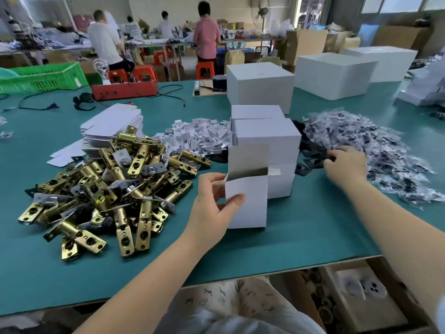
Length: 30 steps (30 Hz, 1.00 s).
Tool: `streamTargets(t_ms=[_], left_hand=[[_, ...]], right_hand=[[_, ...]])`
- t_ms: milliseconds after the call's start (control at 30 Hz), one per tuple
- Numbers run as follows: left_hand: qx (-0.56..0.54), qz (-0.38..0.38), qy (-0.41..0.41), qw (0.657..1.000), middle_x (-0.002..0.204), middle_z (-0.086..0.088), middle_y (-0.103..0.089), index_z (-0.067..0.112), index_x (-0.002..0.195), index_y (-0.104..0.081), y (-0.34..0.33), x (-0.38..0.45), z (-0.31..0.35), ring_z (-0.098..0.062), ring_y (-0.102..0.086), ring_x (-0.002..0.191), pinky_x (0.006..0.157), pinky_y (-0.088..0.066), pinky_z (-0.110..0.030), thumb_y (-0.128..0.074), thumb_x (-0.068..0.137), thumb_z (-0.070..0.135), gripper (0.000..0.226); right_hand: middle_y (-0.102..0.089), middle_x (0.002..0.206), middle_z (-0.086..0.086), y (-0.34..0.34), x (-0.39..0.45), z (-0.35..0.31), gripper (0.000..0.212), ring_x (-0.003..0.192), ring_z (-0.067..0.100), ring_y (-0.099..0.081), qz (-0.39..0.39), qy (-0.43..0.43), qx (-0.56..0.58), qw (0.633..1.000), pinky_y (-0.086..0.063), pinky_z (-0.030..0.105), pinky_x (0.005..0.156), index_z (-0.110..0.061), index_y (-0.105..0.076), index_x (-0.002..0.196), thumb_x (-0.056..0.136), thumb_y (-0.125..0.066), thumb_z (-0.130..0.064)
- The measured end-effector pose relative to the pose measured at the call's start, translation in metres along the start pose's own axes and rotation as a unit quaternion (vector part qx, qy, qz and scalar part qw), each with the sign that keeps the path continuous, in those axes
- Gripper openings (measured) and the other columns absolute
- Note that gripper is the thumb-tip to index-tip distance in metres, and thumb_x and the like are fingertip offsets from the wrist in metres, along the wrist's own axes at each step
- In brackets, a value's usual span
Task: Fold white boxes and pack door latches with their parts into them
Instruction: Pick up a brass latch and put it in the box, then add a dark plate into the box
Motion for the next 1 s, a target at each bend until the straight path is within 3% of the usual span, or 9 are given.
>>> streamTargets(t_ms=[100, 267, 400, 500, 600, 733, 833, 900, 1000], left_hand=[[-0.006, 0.001, 0.001, 1.0, 0.099, 0.021, -0.066, 0.036, 0.107, -0.041, -0.001, -0.001, -0.001, 0.003, -0.064, 0.097, 0.074, -0.052, -0.015, -0.07, 0.082, 0.028, 0.04], [-0.01, -0.009, -0.004, 1.0, 0.101, 0.034, -0.062, 0.041, 0.107, -0.04, -0.001, 0.002, -0.001, 0.002, -0.063, 0.1, 0.075, -0.053, -0.017, -0.068, 0.081, 0.032, 0.04], [-0.007, -0.004, -0.025, 1.0, 0.103, 0.032, -0.063, 0.062, 0.101, -0.039, 0.0, 0.0, 0.002, 0.0, -0.064, 0.101, 0.075, -0.053, -0.018, -0.067, 0.081, 0.031, 0.046], [-0.001, -0.005, -0.034, 0.999, 0.102, 0.033, -0.063, 0.068, 0.095, -0.038, -0.001, -0.001, 0.003, 0.0, -0.064, 0.1, 0.076, -0.053, -0.017, -0.068, 0.08, 0.03, 0.05], [0.016, -0.005, -0.049, 0.999, 0.102, 0.034, -0.063, 0.065, 0.099, -0.037, 0.0, -0.003, 0.005, 0.001, -0.065, 0.097, 0.078, -0.051, -0.014, -0.07, 0.08, 0.029, 0.052], [0.024, -0.006, -0.061, 0.998, 0.102, 0.032, -0.065, 0.064, 0.1, -0.036, 0.002, -0.004, 0.007, 0.0, -0.066, 0.095, 0.079, -0.05, -0.012, -0.072, 0.077, 0.042, 0.048], [0.025, -0.011, -0.057, 0.998, 0.104, 0.023, -0.068, 0.065, 0.103, -0.035, 0.001, -0.003, 0.006, -0.005, -0.068, 0.095, 0.081, -0.052, -0.018, -0.07, 0.075, 0.049, 0.048], [0.038, -0.012, -0.066, 0.997, 0.104, 0.021, -0.069, 0.067, 0.111, -0.036, 0.002, -0.003, 0.009, -0.006, -0.068, 0.095, 0.082, -0.053, -0.02, -0.069, 0.077, 0.048, 0.051], [0.058, -0.018, -0.086, 0.994, 0.108, 0.028, -0.067, 0.07, 0.125, -0.036, 0.003, -0.003, 0.014, -0.003, -0.068, 0.099, 0.084, -0.054, -0.019, -0.064, 0.083, 0.047, 0.055]], right_hand=[[-0.03, 0.154, 0.012, -0.017, 0.015, 0.013, 0.044, 0.138, 0.036, -0.028, -0.077, 0.003, -0.093, 0.993, -0.027, 0.043, 0.111, -0.017, -0.051, 0.137, 0.095, -0.044, -0.027], [-0.05, 0.137, 0.014, -0.011, 0.021, 0.015, 0.035, 0.121, 0.037, -0.045, -0.051, -0.016, -0.045, 0.998, -0.043, 0.043, 0.098, -0.006, -0.066, 0.117, 0.094, -0.046, -0.022], [-0.063, 0.123, 0.015, 0.011, 0.006, 0.01, 0.028, 0.116, 0.034, -0.051, 0.097, 0.031, 0.088, 0.991, -0.039, 0.038, 0.096, -0.007, -0.069, 0.111, 0.09, -0.052, -0.016], [-0.068, 0.102, 0.013, 0.036, -0.019, -0.003, 0.019, 0.095, 0.027, -0.061, 0.201, 0.044, 0.244, 0.947, -0.046, 0.032, 0.084, -0.006, -0.07, 0.102, 0.09, -0.061, -0.019], [-0.062, 0.082, -0.007, 0.066, -0.052, -0.033, 0.008, 0.07, -0.005, -0.054, 0.257, 0.061, 0.417, 0.87, -0.042, 0.01, 0.067, -0.018, -0.061, 0.093, 0.086, -0.065, -0.017], [-0.063, 0.081, -0.019, 0.101, -0.113, -0.095, 0.04, 0.072, 0.001, -0.061, 0.198, 0.225, 0.565, 0.769, -0.053, 0.018, 0.069, -0.035, -0.048, 0.108, 0.085, -0.064, -0.008], [-0.056, 0.088, -0.016, 0.107, -0.15, -0.139, 0.049, 0.077, 0.003, -0.057, 0.137, 0.353, 0.496, 0.782, -0.051, 0.017, 0.074, -0.037, -0.051, 0.123, 0.085, -0.059, -0.006], [-0.054, 0.087, -0.004, 0.104, -0.165, -0.159, 0.043, 0.078, 0.001, -0.054, 0.129, 0.429, 0.387, 0.806, -0.044, 0.012, 0.073, -0.022, -0.061, 0.119, 0.083, -0.057, 0.0], [-0.057, 0.09, 0.004, 0.089, -0.168, -0.172, 0.036, 0.074, 0.017, -0.055, 0.037, 0.431, 0.329, 0.839, -0.045, 0.021, 0.064, -0.016, -0.069, 0.111, 0.082, -0.058, 0.003]])
Point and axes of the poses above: each hand's wrist, its own x-axis towards the middle knuckle, its own y-axis out of the back of the hand, z = x × y, the point moved 6 cm from there along x, towards the middle knuckle
